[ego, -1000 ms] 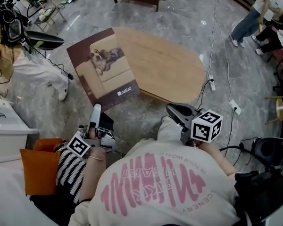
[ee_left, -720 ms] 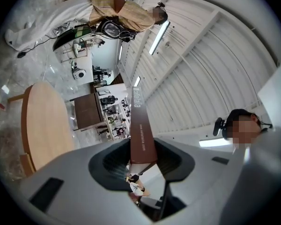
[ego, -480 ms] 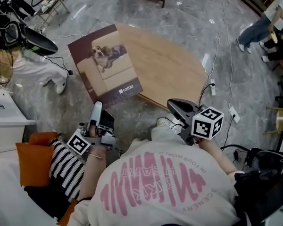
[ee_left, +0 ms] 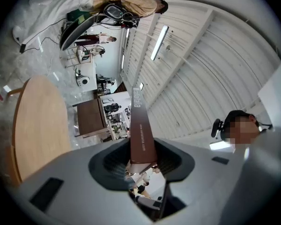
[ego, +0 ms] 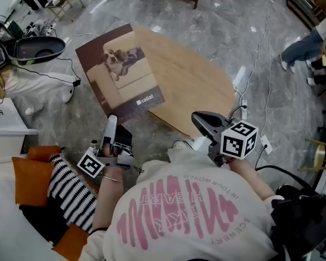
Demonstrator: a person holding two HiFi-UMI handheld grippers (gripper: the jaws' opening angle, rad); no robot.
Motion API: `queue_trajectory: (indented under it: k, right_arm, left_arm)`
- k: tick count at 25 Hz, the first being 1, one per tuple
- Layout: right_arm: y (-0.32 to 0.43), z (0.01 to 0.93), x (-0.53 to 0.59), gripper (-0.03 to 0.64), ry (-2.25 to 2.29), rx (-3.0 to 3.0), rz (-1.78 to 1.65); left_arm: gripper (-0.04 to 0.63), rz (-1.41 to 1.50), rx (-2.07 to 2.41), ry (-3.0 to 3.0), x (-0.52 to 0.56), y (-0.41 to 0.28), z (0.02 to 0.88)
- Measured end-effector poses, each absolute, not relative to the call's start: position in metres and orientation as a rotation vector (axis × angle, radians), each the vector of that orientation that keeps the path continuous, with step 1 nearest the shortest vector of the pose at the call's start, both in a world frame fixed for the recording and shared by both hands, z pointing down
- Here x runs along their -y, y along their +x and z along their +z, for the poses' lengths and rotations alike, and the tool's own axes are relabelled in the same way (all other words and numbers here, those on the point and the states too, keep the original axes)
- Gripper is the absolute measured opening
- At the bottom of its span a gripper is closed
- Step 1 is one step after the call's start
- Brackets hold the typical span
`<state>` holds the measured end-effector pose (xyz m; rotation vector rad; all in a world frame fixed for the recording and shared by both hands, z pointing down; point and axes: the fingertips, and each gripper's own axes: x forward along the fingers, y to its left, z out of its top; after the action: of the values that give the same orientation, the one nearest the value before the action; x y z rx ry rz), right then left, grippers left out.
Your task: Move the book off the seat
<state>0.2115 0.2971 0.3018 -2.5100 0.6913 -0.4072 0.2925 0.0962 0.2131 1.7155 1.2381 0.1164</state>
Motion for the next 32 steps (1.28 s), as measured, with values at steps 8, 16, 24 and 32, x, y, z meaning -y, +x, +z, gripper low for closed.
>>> queue_trajectory:
  k: [8,16,24,32]
  right_arm:
    - [0.229,0.318,-0.285,0.011,-2.462,-0.736,-0.506]
    - [0.249,0.349,-0.271,0.011,-2.409,-0.677,-0.599]
    - [0.27,0.392,-0.239,0.011,-2.237,-0.558,-0.693]
    - [0.279,0.438,-0.194,0.011,-2.094,-0.476,-0.832]
  left_arm:
    - [0.158,0.165,-1.156,1.695,-0.091,0.304,0.251]
    - [0.158,0.319,-1.093,1.665,-0.087,0.343,0.327]
    - [0.158,0.525,-1.109,1.653,-0.078,0.392,0.396]
    - [0.156,0.712,-1.068,1.609,-0.056,0.418,0.468]
